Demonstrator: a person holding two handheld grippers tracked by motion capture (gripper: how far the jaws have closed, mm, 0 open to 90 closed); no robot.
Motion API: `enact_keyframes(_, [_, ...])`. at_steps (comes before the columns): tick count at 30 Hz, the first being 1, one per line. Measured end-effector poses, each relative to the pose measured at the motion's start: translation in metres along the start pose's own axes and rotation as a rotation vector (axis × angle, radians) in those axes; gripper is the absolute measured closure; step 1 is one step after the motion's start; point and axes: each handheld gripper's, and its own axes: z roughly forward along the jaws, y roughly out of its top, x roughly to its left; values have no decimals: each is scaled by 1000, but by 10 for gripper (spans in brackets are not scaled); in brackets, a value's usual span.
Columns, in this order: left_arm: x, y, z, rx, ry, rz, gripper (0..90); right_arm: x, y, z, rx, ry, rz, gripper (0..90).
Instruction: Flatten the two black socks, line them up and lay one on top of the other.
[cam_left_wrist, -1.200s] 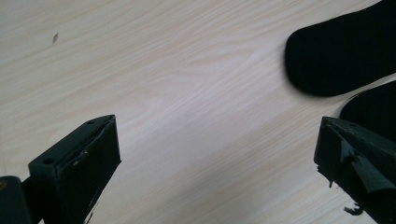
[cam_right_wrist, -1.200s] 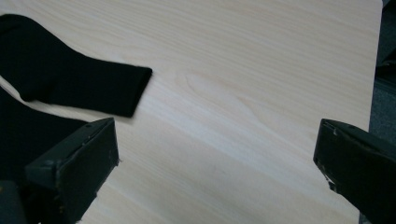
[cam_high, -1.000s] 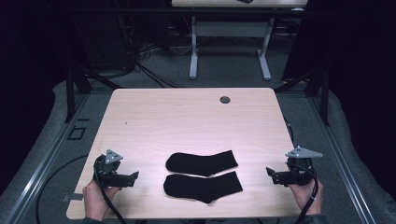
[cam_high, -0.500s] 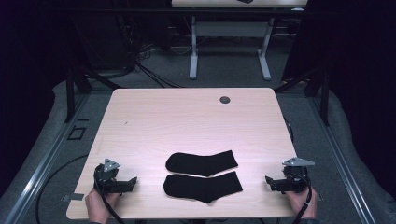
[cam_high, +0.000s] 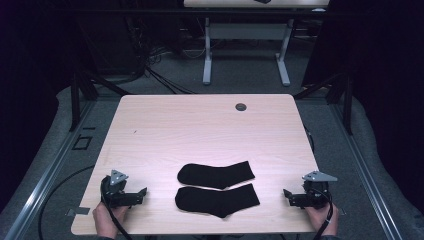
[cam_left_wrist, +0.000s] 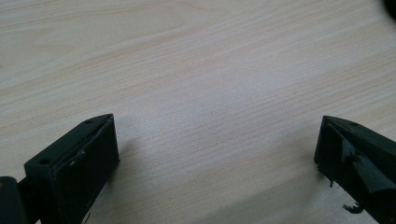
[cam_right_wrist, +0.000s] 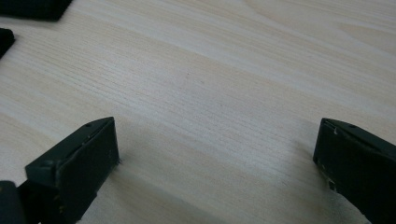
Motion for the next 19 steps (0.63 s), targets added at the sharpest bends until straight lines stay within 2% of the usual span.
enact_keyframes(19, [0, 2, 2, 0, 0, 1, 0, 0, 0, 1, -7, -1, -2, 0])
